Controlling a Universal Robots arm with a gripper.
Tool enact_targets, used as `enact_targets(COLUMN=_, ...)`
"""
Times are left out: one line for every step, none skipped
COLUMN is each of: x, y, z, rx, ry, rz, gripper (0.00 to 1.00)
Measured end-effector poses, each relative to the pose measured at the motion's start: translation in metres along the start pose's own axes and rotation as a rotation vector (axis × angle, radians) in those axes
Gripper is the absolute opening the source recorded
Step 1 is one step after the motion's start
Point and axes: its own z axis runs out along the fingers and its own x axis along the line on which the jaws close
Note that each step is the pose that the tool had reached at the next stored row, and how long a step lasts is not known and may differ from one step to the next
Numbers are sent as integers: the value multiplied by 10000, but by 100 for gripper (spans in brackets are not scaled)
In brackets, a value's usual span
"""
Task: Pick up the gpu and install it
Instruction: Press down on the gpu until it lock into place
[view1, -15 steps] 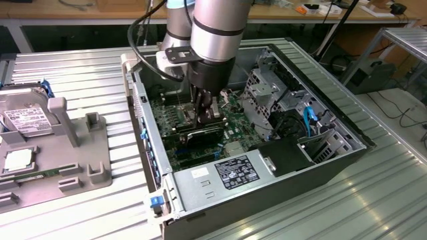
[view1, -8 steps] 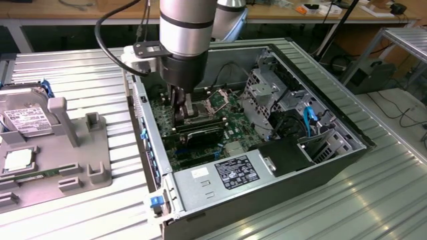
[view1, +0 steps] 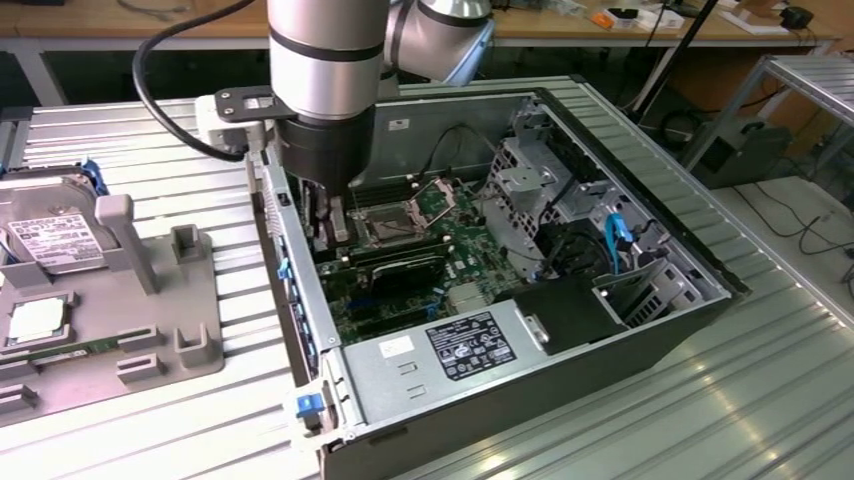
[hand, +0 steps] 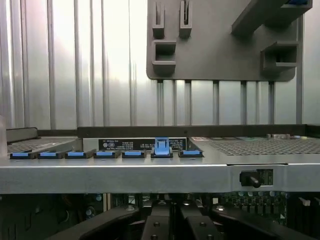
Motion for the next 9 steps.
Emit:
enact_targets(x=2, y=2, z=-13, rx=0, ry=1, rz=-2, gripper=11)
enact_targets(x=3, y=8, z=-34, rx=0, ry=-1, rz=0, gripper=11)
enact_targets(x=3, y=36, z=-19, rx=0, ry=-1, rz=-1, gripper=11)
enact_targets(x=1, y=42, z=34, rx=140, ry=-6, rz=4, gripper=11)
enact_targets(x=3, y=46, z=-12, rx=199, ry=-1, rz=7, gripper=11)
enact_targets(x=23, y=49, z=-17, rx=177, ry=5, rz=7, gripper=11)
enact_targets(x=53, y=48, z=-15, rx=175, ry=3, rz=7, gripper=11)
enact_targets(x=53, y=49, z=-20, rx=26, ry=6, rz=6, gripper=11)
enact_targets(x=55, y=45, z=21, rx=29, ry=7, rz=3, gripper=11)
